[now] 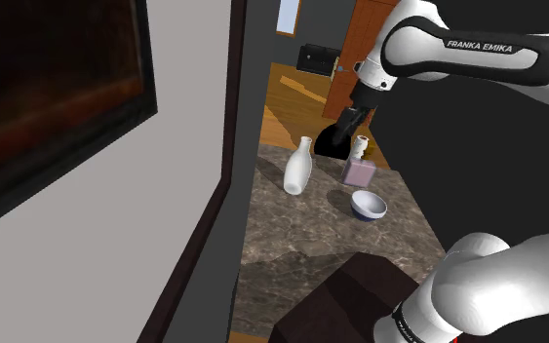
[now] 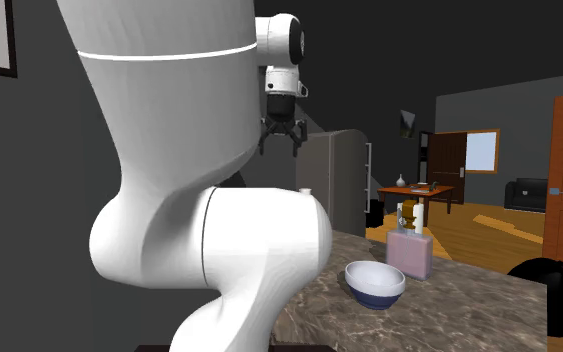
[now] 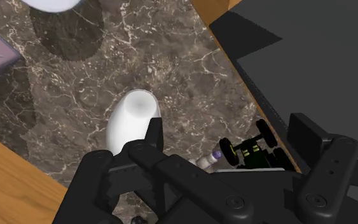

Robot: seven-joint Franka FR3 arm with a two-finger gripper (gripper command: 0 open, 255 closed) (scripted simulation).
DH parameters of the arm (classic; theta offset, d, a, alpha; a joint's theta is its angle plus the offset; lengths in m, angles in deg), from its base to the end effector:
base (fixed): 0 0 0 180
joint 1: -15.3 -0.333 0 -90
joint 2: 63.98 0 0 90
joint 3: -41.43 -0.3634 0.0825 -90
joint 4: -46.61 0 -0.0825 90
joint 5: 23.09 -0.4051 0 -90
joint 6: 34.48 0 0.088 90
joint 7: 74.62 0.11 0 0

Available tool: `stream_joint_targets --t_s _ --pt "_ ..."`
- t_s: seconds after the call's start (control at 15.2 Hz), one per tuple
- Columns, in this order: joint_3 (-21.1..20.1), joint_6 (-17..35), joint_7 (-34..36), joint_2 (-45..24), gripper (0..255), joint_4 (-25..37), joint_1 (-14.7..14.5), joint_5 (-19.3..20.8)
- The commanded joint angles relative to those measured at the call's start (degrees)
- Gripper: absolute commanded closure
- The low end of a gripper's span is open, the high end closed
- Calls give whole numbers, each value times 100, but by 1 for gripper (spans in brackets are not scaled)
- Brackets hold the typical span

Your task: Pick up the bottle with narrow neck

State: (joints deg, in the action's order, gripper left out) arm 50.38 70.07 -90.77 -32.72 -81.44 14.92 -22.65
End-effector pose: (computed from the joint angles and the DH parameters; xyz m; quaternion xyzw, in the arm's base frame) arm 0.3913 -0.0742 0.6202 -0.9944 -0.0752 -0.0710 0.0226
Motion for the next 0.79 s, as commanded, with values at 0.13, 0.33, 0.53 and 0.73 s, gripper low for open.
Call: stream_joint_targets --t_s 0.13,0.33,0.53,0.73 --pt "262 476 -384 -742 0 261 -22 -34" --pt "447 780 -684 -1350 0 546 -44 -126" --pt "612 1030 -1000 -1985 0 902 -54 -276" --pt "744 1217 -1327 -2644 0 1331 -38 -481"
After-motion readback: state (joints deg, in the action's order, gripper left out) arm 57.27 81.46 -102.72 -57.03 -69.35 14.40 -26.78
